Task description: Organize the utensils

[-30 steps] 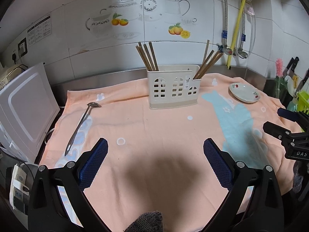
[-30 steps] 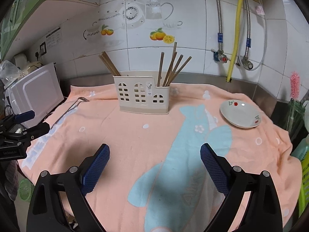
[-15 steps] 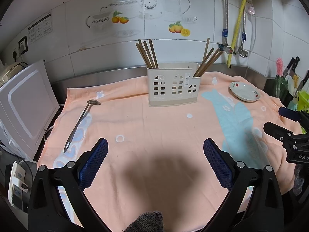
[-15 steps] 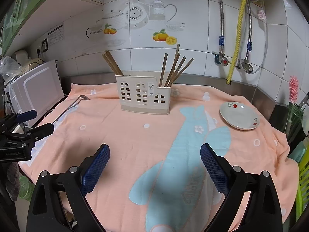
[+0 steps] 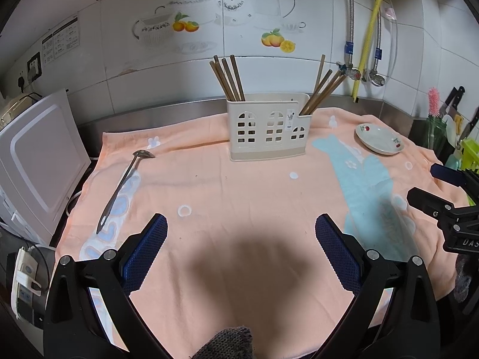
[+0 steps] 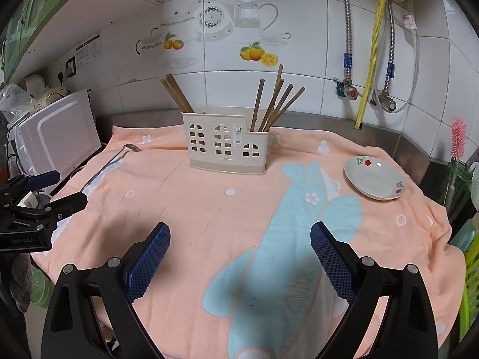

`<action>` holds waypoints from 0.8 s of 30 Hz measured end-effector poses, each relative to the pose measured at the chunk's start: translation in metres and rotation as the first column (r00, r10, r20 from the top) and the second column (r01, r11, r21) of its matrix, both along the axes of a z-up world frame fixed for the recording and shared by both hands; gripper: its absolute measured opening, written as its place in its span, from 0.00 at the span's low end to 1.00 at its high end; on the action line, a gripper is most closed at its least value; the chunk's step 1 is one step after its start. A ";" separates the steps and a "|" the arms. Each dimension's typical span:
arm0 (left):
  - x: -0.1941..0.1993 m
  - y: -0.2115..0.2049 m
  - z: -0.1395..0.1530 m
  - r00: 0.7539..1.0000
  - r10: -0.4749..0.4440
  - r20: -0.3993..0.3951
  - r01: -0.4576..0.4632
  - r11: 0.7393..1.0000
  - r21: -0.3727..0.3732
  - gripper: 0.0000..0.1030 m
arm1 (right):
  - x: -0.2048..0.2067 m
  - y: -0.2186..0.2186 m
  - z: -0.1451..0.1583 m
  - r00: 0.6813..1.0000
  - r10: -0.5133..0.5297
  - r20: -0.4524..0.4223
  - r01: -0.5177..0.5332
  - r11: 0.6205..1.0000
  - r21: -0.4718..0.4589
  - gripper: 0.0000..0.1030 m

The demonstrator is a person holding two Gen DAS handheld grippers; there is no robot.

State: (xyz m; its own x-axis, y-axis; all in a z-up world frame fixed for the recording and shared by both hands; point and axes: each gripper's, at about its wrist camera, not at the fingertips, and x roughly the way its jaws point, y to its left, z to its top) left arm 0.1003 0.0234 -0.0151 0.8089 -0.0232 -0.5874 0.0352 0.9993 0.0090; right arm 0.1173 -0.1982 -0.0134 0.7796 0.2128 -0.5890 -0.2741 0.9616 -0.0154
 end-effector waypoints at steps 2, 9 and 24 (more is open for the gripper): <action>0.000 0.000 0.000 1.000 0.001 -0.001 -0.001 1.000 0.002 0.95 | 0.000 0.000 0.000 1.000 -0.001 0.000 0.001 1.000 0.001 0.89; -0.001 0.000 -0.001 1.000 -0.001 -0.002 0.001 1.000 0.002 0.95 | -0.001 0.001 -0.001 1.000 0.002 0.000 -0.002 1.000 0.000 0.89; -0.001 -0.002 -0.002 1.000 0.001 -0.011 -0.001 1.000 0.006 0.95 | 0.000 0.002 -0.003 1.000 0.003 -0.006 -0.003 1.000 0.004 0.89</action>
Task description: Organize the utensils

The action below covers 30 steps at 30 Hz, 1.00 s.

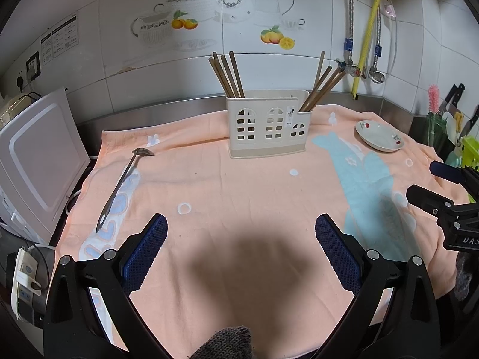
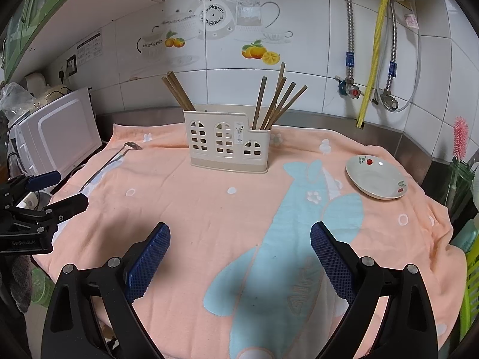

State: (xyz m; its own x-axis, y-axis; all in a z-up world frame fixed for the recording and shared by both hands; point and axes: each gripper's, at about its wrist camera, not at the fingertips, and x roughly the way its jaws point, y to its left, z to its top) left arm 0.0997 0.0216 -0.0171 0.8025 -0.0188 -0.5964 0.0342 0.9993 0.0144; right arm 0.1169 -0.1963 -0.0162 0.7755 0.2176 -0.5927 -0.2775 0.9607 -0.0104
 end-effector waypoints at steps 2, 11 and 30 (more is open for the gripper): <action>0.000 0.000 0.000 1.000 0.000 -0.001 0.000 1.000 -0.001 0.95 | 0.000 0.000 0.000 1.000 0.000 -0.001 0.000 1.000 0.000 0.89; 0.000 -0.001 -0.001 1.000 -0.002 -0.002 0.002 1.000 0.000 0.95 | 0.001 -0.001 -0.001 1.000 -0.001 -0.002 0.001 1.000 -0.002 0.89; 0.002 0.000 -0.002 1.000 -0.007 -0.014 0.007 1.000 -0.004 0.95 | 0.001 0.004 0.000 1.000 0.009 -0.003 -0.009 1.000 -0.006 0.89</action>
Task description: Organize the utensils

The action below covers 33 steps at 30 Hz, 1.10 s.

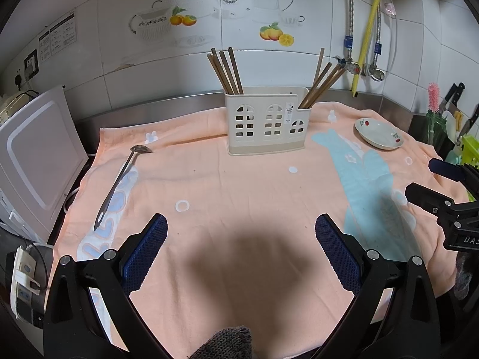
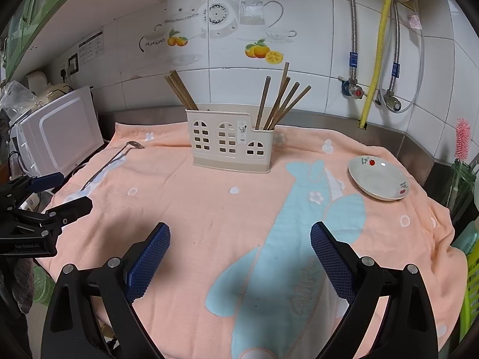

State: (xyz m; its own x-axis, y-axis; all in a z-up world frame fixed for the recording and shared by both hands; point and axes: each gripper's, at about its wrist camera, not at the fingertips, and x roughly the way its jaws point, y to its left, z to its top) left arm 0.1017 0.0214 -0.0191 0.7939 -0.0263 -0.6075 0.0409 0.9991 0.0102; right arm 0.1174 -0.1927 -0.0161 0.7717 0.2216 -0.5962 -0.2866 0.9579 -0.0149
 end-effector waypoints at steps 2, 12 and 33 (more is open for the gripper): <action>0.000 0.000 0.000 1.000 -0.001 0.000 0.001 1.000 0.000 0.95 | 0.001 0.000 0.000 1.000 0.002 -0.001 -0.002 1.000 0.001 0.89; 0.002 0.001 -0.002 1.000 -0.001 -0.007 0.001 1.000 -0.001 0.95 | 0.002 0.003 -0.001 1.000 0.011 -0.008 -0.011 1.000 -0.002 0.89; 0.003 0.002 -0.005 1.000 0.002 -0.014 -0.002 1.000 -0.004 0.95 | 0.004 0.007 -0.005 1.000 0.021 -0.012 -0.022 1.000 -0.006 0.89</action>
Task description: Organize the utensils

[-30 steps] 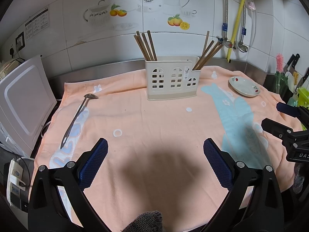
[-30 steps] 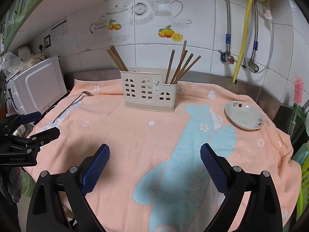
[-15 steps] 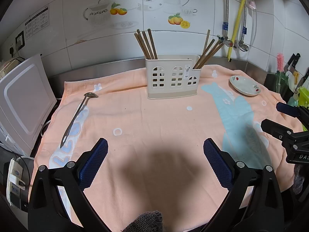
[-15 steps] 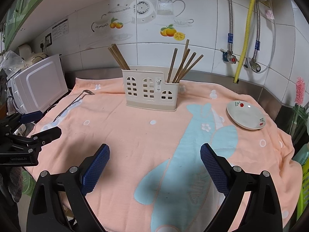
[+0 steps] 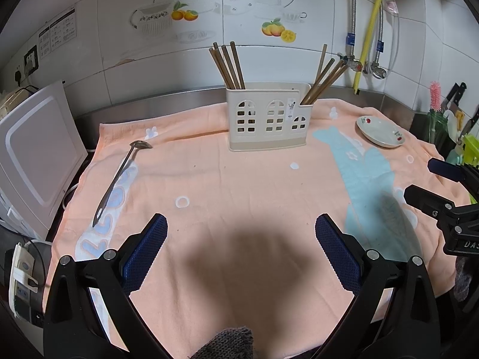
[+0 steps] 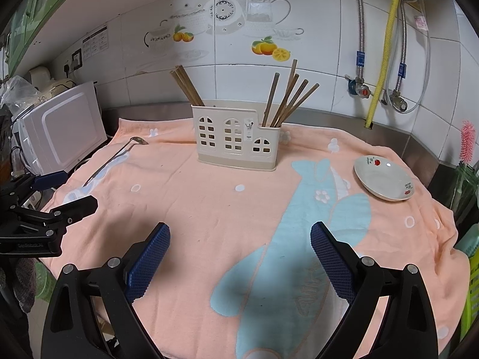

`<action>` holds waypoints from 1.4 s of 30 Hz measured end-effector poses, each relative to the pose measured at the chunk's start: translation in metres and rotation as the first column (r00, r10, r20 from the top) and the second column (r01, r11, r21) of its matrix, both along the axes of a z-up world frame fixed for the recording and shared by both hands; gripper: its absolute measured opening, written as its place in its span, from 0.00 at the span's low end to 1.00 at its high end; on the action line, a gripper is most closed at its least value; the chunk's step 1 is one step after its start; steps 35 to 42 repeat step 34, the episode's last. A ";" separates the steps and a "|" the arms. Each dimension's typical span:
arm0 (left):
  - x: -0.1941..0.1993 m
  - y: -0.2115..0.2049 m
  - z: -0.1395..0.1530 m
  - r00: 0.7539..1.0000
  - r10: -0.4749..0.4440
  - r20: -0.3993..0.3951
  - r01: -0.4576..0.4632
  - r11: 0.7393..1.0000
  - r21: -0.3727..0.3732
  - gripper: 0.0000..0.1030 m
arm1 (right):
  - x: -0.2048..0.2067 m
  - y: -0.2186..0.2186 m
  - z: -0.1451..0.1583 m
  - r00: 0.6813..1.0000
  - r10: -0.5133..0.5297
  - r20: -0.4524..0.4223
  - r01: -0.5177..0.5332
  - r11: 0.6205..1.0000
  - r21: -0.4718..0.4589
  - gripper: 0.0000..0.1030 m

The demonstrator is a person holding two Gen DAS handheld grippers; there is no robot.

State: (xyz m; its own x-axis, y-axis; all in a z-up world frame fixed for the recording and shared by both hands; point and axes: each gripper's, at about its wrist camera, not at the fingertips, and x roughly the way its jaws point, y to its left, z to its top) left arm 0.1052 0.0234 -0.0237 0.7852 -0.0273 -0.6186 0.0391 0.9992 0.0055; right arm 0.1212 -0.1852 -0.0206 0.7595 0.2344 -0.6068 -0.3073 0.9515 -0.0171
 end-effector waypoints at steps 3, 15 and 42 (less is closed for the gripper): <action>0.000 0.000 0.000 1.000 0.000 0.000 0.000 1.000 0.001 0.95 | 0.000 0.000 0.000 1.000 0.000 0.000 0.000 1.000 0.001 0.89; 0.001 0.003 -0.003 1.000 0.005 -0.001 -0.005 1.000 -0.014 0.95 | -0.001 0.004 -0.001 1.000 0.006 -0.002 -0.006 1.000 0.001 0.89; 0.002 0.007 -0.004 0.999 0.031 -0.018 -0.031 1.000 0.003 0.95 | -0.002 0.002 -0.001 1.000 0.002 -0.003 -0.002 1.000 0.006 0.89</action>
